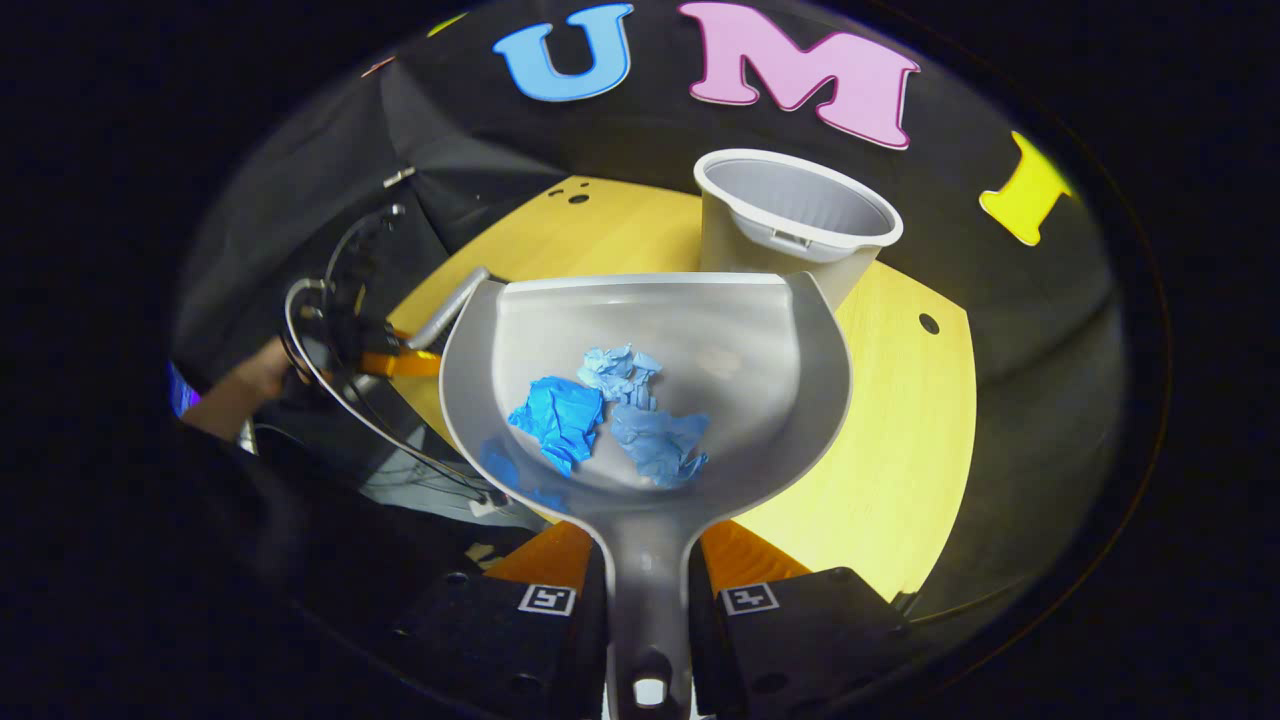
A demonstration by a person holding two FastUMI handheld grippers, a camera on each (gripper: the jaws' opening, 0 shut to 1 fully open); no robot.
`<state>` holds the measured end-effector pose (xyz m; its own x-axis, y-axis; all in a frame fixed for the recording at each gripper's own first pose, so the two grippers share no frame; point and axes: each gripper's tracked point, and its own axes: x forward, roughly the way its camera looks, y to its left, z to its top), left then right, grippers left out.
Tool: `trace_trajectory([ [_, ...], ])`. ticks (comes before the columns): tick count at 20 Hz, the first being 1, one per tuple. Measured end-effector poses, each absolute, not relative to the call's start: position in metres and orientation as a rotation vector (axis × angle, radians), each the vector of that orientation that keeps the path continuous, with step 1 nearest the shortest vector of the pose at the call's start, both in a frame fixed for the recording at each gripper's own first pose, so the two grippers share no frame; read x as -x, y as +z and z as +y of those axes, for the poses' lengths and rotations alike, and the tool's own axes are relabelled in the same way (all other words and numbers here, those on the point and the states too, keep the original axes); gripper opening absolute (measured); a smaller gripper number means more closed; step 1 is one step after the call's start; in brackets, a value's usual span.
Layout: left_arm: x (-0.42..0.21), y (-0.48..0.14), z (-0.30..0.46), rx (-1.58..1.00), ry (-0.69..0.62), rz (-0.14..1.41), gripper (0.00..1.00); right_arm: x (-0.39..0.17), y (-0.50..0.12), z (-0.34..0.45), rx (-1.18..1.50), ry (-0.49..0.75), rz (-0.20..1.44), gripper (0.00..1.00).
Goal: Pick up the small broom and dustpan from the desktop, sweep the trash into the dustpan with the broom, and then empty the trash into the garbage bin.
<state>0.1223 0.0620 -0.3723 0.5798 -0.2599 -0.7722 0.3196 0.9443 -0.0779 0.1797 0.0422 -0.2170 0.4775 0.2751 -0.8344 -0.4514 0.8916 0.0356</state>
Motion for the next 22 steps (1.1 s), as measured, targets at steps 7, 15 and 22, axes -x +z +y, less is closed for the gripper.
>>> trace_trajectory([
  [7,-0.118,-0.362,0.063,-0.043,-0.278,0.893,0.26,-0.238,-0.147,0.035,0.139,0.417,0.931,0.38],
  [15,-0.113,-0.361,0.07,-0.002,-0.215,0.907,0.29,-0.351,-0.12,-0.003,0.013,0.259,0.829,0.38],
  [22,-0.117,-0.369,0.064,0.039,-0.183,0.923,0.26,-0.432,-0.139,-0.058,0.172,0.063,0.7,0.37],
])
